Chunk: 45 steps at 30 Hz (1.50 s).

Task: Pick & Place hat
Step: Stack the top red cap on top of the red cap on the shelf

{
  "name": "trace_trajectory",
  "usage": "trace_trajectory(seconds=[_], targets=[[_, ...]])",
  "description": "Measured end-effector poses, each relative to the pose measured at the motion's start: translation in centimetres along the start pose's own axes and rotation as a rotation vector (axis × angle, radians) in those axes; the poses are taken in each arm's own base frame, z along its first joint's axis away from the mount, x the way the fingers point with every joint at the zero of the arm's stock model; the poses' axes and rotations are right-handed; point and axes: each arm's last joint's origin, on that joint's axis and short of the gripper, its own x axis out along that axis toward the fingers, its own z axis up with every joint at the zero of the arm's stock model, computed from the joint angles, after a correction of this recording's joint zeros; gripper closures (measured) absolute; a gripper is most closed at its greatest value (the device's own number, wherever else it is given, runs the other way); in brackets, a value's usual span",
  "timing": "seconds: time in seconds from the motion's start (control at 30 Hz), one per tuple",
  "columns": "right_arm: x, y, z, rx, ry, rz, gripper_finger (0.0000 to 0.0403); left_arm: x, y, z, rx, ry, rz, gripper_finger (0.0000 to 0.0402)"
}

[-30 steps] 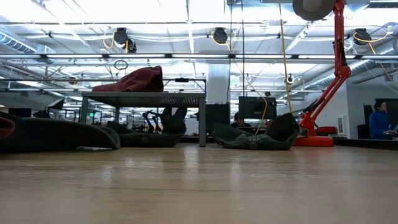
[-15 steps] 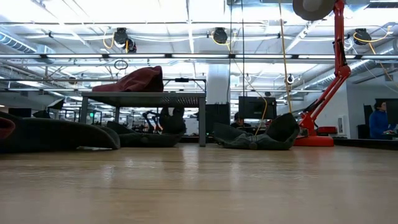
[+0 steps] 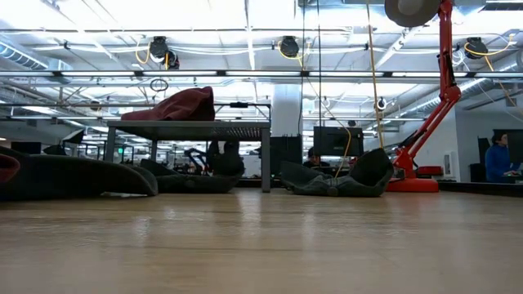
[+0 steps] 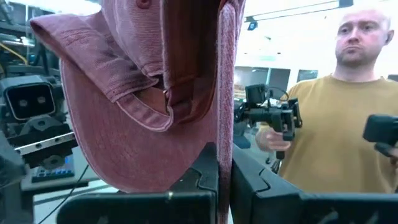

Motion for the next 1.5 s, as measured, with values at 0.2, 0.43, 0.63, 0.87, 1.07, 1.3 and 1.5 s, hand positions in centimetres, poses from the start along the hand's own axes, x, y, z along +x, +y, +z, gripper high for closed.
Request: trace_trajectory(seconds=[0.2,0.43,0.63,0.87,1.07,1.3,1.5], targets=[[-0.1,0.0,0.3,0.015,-0.009,0.060,0.0135,1.7,3.0,-0.6,-0.003,-0.038,-0.048,0.0393],[-0.5,0.2,0.7,0.014,-0.008,0.126,0.0135,3.0,5.8,-1.7,-0.038,-0.041,-0.052,0.0393],[-1.4,0.5,1.7,0.018,-0.027,0.170,0.0142,3.5,7.2,-2.4,-0.067,-0.034,-0.052,0.0393],[-2.4,0.7,2.6,0.049,-0.050,0.176,0.0228,3.4,7.2,-2.3,-0.061,-0.048,-0.031,0.0393],[-2.4,0.7,2.7,0.048,-0.047,0.186,0.0354,3.4,7.3,-2.2,-0.072,-0.064,0.004,0.0366],[-3.0,0.9,3.1,0.005,-0.059,0.201,0.0396,2.8,8.1,-2.2,-0.196,-0.068,0.079,0.0333],[-5.2,1.0,4.6,-0.040,-0.071,0.168,0.0398,1.8,8.4,-1.8,-0.246,-0.064,0.074,0.0316]])
